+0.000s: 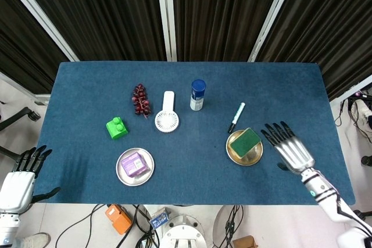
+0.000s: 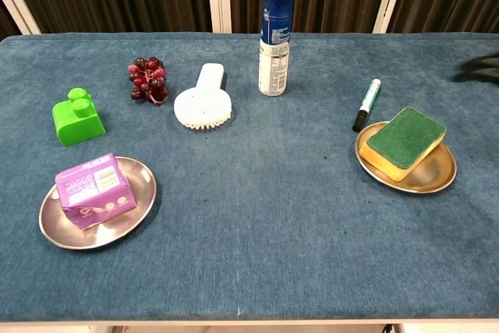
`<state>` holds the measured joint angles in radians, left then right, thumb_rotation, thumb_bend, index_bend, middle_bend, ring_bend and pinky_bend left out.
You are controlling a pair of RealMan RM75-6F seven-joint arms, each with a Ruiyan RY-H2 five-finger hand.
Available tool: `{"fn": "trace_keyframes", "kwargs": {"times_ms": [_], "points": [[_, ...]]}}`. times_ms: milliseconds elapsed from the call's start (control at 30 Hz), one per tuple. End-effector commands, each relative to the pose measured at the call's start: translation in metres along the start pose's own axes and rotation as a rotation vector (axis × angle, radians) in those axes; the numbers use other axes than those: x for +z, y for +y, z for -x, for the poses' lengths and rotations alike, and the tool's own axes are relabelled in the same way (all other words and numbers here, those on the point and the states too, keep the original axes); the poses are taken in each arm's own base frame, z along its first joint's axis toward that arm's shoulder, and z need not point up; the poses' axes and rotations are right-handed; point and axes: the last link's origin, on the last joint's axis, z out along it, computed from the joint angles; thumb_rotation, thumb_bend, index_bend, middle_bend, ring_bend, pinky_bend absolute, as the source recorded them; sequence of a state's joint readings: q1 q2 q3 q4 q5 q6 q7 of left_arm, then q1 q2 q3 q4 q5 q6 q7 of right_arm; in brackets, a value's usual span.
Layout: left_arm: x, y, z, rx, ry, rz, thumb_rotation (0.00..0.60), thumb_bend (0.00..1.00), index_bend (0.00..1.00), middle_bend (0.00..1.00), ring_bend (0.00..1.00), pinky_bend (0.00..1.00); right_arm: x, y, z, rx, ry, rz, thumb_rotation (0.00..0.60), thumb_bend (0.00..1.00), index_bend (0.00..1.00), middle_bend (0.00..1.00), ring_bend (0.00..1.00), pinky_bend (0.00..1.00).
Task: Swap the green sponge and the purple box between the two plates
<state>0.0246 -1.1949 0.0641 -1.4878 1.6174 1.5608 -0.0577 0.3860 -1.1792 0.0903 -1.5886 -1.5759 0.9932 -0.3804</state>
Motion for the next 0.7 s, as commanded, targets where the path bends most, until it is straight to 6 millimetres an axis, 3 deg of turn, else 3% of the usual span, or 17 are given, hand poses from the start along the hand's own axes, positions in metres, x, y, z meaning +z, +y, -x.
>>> {"fn": "trace_keyframes", "kwargs": {"times_ms": [33, 300, 400, 533, 633, 700], "points": [[0.000, 0.000, 0.000, 0.000, -0.001, -0.001, 0.600, 0.05, 0.10, 0.04, 0.00, 0.08, 0.047, -0.029, -0.006, -0.006, -0.019, -0.050, 0.600, 0.24, 0.00, 0.00, 0.00, 0.00], [0.000, 0.000, 0.000, -0.002, 0.003, 0.000, 0.600, 0.05, 0.10, 0.04, 0.00, 0.08, 0.077, -0.047, 0.008, -0.031, -0.095, -0.069, 0.600, 0.24, 0.03, 0.01, 0.00, 0.01], [-0.001, 0.000, -0.001, -0.003, 0.005, 0.001, 0.600, 0.05, 0.10, 0.04, 0.00, 0.08, 0.081, -0.050, 0.009, -0.033, -0.090, -0.064, 0.600, 0.28, 0.21, 0.14, 0.06, 0.13], [-0.002, 0.000, -0.002, -0.005, 0.009, 0.002, 0.600, 0.05, 0.10, 0.04, 0.00, 0.08, 0.083, -0.048, 0.009, -0.031, -0.070, -0.048, 0.600, 0.32, 0.51, 0.36, 0.29, 0.36], [-0.001, 0.000, -0.001, -0.005, 0.007, 0.003, 0.600, 0.05, 0.10, 0.03, 0.00, 0.08, 0.084, -0.046, 0.011, -0.030, -0.061, -0.037, 0.600, 0.32, 0.66, 0.46, 0.44, 0.51], [-0.002, 0.000, -0.002, -0.006, 0.008, 0.004, 0.600, 0.05, 0.10, 0.04, 0.00, 0.08, 0.085, -0.045, 0.010, -0.032, -0.044, -0.032, 0.600, 0.33, 0.72, 0.50, 0.50, 0.55]]}}
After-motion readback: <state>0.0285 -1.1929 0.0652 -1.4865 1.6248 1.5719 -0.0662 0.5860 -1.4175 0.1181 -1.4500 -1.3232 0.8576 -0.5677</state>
